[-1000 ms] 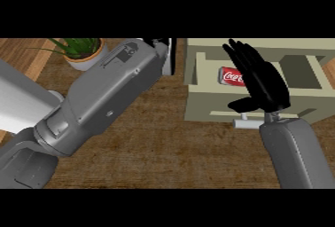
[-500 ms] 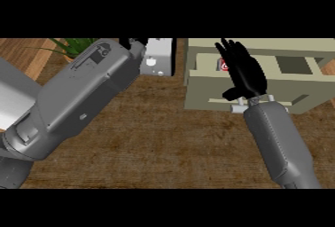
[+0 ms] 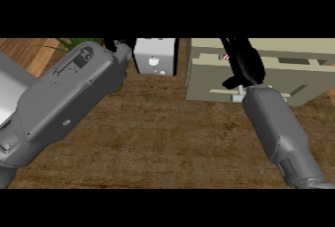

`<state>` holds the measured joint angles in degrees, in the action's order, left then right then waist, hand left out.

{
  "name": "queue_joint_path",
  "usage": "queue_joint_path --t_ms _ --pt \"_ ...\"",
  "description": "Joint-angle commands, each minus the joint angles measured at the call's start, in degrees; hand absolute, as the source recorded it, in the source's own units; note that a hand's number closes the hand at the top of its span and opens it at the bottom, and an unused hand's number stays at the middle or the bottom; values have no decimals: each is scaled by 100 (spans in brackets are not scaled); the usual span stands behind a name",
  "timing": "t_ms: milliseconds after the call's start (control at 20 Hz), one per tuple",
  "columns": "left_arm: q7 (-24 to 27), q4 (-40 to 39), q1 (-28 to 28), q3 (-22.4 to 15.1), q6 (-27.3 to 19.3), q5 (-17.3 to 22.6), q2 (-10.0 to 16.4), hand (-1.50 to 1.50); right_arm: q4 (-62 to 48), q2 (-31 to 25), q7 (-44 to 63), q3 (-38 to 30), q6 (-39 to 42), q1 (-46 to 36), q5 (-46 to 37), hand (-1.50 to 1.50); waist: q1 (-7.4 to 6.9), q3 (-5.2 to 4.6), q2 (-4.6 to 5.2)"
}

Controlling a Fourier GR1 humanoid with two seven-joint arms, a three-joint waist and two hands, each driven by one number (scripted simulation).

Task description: Pick up the can, place it into the drawer and close the drawer

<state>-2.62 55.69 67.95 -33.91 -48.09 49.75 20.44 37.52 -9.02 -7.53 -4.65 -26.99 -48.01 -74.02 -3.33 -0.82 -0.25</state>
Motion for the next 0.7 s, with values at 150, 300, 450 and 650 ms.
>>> queue_joint_path --t_ms 150,300,450,650 --pt "19 506 -502 144 86 -112 274 -150 -1304 -65 -146 -388 -787 -564 45 -150 -62 90 138" --pt "-230 467 -278 47 -74 -249 233 -150 -1584 -56 39 -440 -918 -1089 -64 -150 -41 93 137" --pt "-260 529 -254 192 142 -218 429 -150 -1912 -99 216 -500 -1020 -1431 -146 -150 -141 92 186" --pt "-322 851 -430 193 127 -267 556 -150 -2110 -312 92 -651 -1092 -1704 -52 -150 -222 92 185"
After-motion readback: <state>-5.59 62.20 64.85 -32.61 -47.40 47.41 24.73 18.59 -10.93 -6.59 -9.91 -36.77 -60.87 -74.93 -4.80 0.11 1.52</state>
